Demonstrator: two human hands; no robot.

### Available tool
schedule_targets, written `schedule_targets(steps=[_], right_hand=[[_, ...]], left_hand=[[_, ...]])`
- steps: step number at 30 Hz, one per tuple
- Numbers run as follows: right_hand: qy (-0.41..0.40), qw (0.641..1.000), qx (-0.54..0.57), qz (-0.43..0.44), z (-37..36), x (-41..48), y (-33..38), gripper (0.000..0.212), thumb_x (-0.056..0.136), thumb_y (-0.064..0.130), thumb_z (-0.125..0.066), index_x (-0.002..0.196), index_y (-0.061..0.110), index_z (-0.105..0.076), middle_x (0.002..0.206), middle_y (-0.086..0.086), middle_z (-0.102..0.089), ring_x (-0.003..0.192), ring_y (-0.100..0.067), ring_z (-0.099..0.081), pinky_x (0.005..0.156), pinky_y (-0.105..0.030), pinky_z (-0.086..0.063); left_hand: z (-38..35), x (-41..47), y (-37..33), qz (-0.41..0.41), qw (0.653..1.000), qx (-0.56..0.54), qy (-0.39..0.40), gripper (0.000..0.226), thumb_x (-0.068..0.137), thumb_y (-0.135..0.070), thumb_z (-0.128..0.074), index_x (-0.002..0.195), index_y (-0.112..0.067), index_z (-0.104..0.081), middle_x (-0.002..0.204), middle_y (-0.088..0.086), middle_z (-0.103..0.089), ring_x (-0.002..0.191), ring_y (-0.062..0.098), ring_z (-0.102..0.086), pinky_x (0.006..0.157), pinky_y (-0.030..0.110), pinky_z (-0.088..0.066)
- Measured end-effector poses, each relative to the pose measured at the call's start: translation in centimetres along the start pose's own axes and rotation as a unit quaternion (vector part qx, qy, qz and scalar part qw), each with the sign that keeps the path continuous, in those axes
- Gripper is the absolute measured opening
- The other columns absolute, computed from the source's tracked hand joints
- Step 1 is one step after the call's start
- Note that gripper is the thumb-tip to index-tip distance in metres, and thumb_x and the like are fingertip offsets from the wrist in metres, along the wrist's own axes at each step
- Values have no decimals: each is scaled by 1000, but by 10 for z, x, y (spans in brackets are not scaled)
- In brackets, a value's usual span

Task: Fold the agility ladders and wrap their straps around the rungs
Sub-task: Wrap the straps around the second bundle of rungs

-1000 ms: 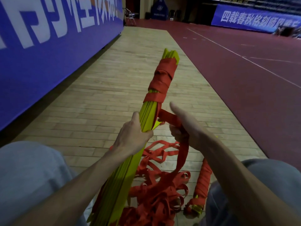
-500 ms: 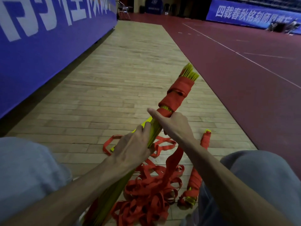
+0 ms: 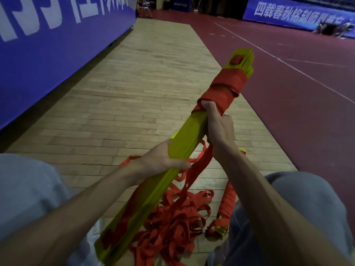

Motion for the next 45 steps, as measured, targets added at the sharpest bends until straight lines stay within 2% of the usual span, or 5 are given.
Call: schedule_targets(steps=[8, 17, 24, 33, 45], right_hand=[[82, 988, -125, 46, 1, 10, -2, 59, 80, 68, -62, 59, 13, -54, 53, -2, -51, 44, -12, -45, 52, -30, -36], [154, 962, -226, 24, -3, 12, -14, 59, 96, 56, -49, 66, 8, -61, 51, -1, -60, 31, -7, -46, 38, -19, -37], [219, 966, -104, -84, -6, 5, -16, 25, 97, 18, -47, 91, 1, -65, 76, -11, -68, 45, -14, -52, 46, -24, -46], [124, 976, -173, -43, -8, -1, -33, 55, 81, 65, -65, 72, 10, -66, 66, -8, -70, 48, -20, -63, 46, -25, -47], [8, 1000, 7, -29, -3, 4, -8, 33, 82, 39, -68, 66, 13, -57, 48, 4, -48, 35, -11, -42, 34, -17, -29]], left_hand=[[8, 1, 3, -11, 998, -3, -59, 23, 72, -12, -85, 80, -12, -63, 62, -2, -63, 58, 17, -63, 57, 28, -51], [13, 6, 22, 46, 985, 153, -71, 58, 68, -53, -75, 117, -30, -55, 101, -1, -69, 89, 20, -69, 86, 48, -56], [8, 1, 22, -36, 898, 387, -205, 48, 82, -53, -69, 111, -27, -41, 89, -3, -61, 78, 21, -64, 68, 39, -55], [-13, -13, 16, -112, 786, 572, -207, 62, 95, -52, -49, 143, -22, -24, 121, 4, -55, 100, 27, -63, 81, 36, -47], [-1, -5, -3, -38, 992, 98, -71, 45, 76, -52, -77, 110, -26, -62, 92, -11, -72, 84, 7, -70, 81, 33, -56]])
Point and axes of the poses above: each hand's wrist, its own x-axis towards the middle knuckle, its own z-axis out of the back of the hand, y = z × x, the point moved 2 cm from there along x, towards the middle knuckle
